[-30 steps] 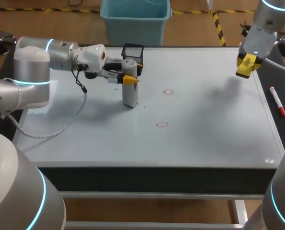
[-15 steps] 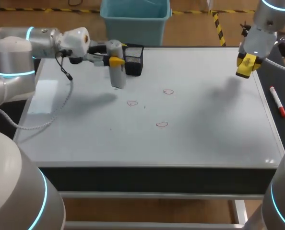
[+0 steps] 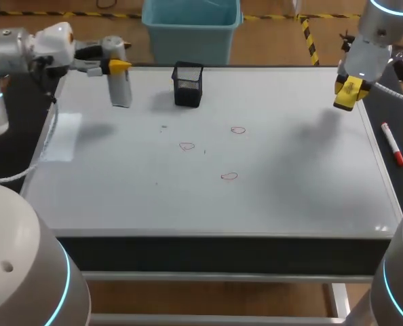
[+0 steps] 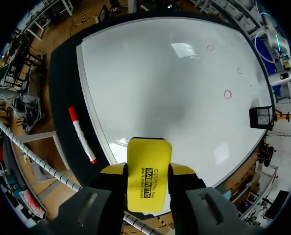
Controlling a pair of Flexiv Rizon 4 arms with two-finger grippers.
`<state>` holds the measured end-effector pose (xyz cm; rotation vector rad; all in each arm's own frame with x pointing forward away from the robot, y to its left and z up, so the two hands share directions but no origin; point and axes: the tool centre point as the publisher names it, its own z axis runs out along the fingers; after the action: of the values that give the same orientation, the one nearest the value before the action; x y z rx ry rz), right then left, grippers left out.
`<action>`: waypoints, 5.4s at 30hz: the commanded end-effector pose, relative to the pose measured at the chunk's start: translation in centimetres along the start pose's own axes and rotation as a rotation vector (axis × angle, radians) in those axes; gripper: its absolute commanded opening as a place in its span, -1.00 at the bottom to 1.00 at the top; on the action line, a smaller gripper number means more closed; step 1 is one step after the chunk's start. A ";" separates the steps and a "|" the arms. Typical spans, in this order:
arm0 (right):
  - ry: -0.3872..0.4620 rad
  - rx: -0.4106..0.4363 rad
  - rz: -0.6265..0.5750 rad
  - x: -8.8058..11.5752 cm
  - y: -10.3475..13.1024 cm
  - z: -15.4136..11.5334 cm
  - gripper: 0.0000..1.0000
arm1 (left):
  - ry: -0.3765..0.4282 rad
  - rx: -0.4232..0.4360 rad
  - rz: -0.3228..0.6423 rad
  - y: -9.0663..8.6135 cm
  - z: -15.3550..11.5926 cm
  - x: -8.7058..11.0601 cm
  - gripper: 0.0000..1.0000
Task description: Pick up the inspection probe, press it on each red-marked spot on the whiteboard one by one, put down the probe, pick up the eraser, and wipe off all the red marks.
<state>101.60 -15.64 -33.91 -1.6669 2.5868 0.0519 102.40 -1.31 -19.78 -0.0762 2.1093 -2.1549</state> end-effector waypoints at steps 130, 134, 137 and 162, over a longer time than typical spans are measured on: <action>0.070 -0.008 -0.341 -29.6 23.6 10.1 -1.00 | -0.130 -0.024 -0.041 0.1 -7.0 -0.4 -1.00; 0.066 -0.015 -0.334 -28.9 23.2 9.1 -1.00 | -0.130 -0.024 -0.041 0.1 -7.0 -0.4 -1.00; 0.064 -0.062 -0.336 -28.3 22.4 7.9 -1.00 | -0.130 -0.024 -0.041 0.1 -7.0 -0.4 -1.00; 0.046 0.008 -0.180 -13.3 7.7 -0.5 -1.00 | -0.130 -0.024 -0.041 0.1 -7.0 -0.4 -1.00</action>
<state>100.63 3.90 -33.29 -1.9247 2.4471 -0.0037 102.05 5.71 -20.14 -0.2543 2.0799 -2.0896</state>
